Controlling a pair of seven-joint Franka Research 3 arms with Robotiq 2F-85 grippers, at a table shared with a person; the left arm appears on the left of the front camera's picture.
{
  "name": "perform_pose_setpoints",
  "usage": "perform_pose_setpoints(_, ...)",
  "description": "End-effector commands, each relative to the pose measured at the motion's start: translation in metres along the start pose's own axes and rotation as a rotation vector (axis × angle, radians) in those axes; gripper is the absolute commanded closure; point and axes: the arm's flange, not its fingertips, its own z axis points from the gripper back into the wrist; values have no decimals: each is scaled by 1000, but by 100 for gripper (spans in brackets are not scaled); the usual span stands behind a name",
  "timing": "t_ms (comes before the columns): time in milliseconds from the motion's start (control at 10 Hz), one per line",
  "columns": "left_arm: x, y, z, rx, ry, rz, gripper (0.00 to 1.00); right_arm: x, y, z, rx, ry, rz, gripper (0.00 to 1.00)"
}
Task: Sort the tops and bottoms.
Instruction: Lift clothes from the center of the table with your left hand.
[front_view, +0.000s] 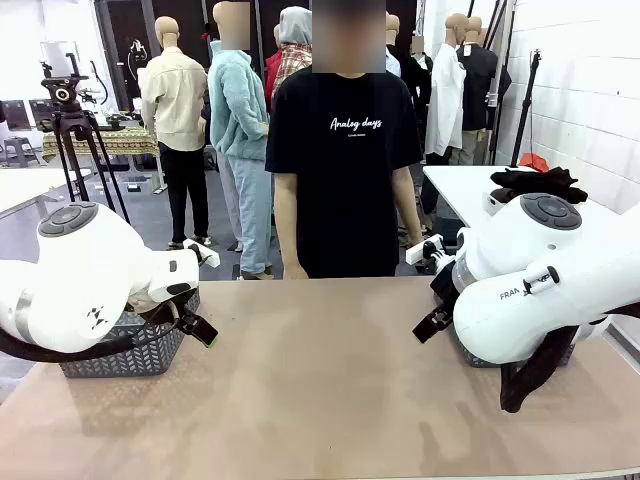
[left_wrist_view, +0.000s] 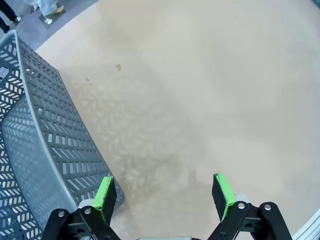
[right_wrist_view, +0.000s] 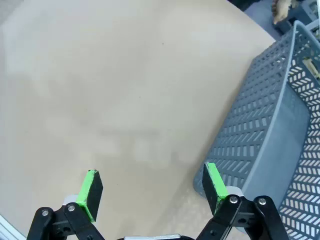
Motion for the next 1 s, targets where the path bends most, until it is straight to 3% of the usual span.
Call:
perform_pose_setpoints(0, 0, 0, 0, 0, 0, 0, 0, 0, 0, 0, 0, 0, 0, 0)
perform_pose_setpoints(900, 0, 0, 0, 0, 0, 0, 0, 0, 0, 0, 0, 0, 0, 0)
